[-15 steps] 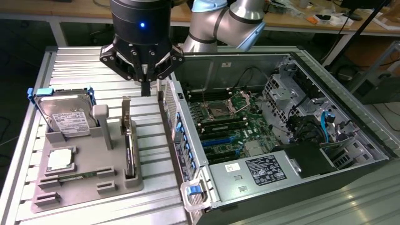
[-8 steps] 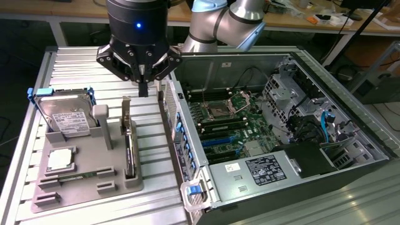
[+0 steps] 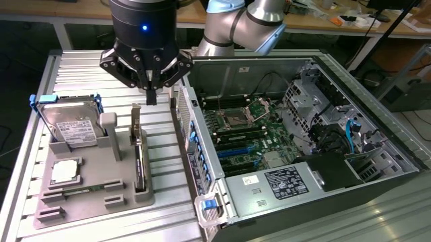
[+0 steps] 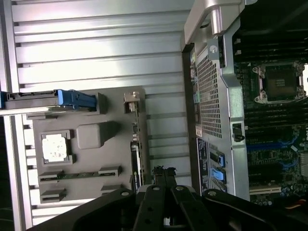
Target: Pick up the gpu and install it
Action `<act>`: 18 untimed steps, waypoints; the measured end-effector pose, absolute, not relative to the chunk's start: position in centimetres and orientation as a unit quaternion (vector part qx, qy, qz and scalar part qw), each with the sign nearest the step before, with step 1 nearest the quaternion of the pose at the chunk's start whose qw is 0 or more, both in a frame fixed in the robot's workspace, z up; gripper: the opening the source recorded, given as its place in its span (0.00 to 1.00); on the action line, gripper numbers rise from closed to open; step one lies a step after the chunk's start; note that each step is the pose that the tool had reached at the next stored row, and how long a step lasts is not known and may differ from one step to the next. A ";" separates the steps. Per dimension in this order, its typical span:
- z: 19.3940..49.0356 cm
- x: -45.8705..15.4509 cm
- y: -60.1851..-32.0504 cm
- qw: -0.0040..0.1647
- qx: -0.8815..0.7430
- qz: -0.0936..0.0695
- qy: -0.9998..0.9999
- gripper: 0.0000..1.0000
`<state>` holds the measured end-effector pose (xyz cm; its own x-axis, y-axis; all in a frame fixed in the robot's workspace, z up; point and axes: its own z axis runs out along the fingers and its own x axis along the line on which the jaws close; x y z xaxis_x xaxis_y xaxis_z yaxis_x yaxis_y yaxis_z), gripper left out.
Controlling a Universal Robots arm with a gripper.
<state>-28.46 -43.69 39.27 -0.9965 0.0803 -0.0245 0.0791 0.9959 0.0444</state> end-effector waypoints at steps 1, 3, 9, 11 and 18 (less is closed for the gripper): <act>39.3 -28.5 -43.7 0.013 0.040 0.022 0.999 0.11; 39.3 -28.7 -43.7 0.013 0.040 0.022 0.999 0.11; 39.3 -29.2 -43.8 0.013 0.040 0.022 0.999 0.11; 39.3 -29.4 -43.8 0.013 0.040 0.022 0.999 0.11; 39.3 -30.0 -43.9 0.013 0.040 0.022 0.999 0.11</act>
<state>-29.98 -43.94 39.27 -0.9965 0.0802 -0.0244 0.0791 0.9959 0.0444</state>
